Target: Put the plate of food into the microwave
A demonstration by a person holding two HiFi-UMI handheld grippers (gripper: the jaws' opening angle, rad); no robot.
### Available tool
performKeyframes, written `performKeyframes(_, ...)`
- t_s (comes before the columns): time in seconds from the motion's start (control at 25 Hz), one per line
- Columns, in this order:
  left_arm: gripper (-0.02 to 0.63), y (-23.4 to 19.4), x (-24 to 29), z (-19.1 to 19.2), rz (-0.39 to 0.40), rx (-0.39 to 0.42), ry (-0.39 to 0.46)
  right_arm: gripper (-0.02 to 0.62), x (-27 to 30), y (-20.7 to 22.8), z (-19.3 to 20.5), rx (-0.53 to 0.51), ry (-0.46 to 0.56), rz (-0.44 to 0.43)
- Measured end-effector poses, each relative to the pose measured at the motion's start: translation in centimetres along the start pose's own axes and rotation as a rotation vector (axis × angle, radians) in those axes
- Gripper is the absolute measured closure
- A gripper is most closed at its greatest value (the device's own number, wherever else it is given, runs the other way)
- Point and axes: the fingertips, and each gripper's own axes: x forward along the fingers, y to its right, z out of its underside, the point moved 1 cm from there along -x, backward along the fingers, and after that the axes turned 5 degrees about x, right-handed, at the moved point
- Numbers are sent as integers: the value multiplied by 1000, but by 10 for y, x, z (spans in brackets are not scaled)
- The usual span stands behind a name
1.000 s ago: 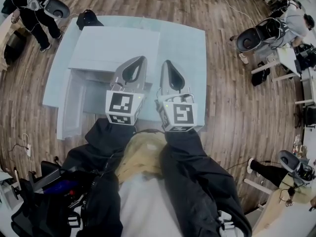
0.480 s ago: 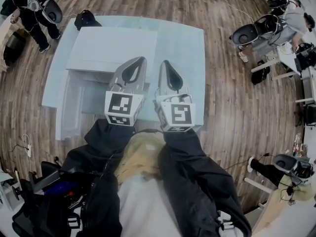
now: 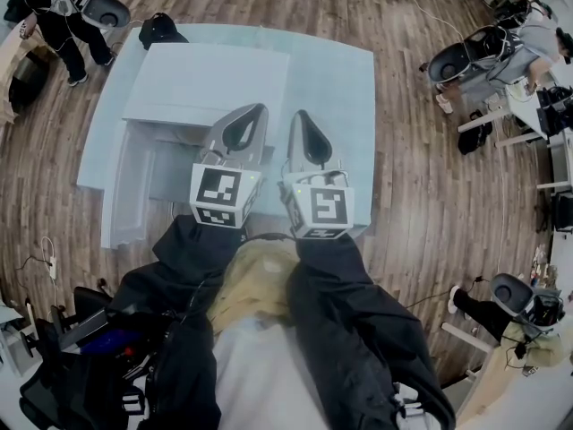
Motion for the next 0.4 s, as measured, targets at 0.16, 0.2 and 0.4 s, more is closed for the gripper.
performKeyframes(0.16,604,5,0,2,11,-2,0,604,-4,2,1,-11,-4,4)
performKeyframes(0.2,604,6,1,2,15,-2,-1,604,-4,3,1,-11,-5,6)
performKeyframes(0.4,604,7,2,0,23,-3,4,604,-4,4,3,-8,-12,15)
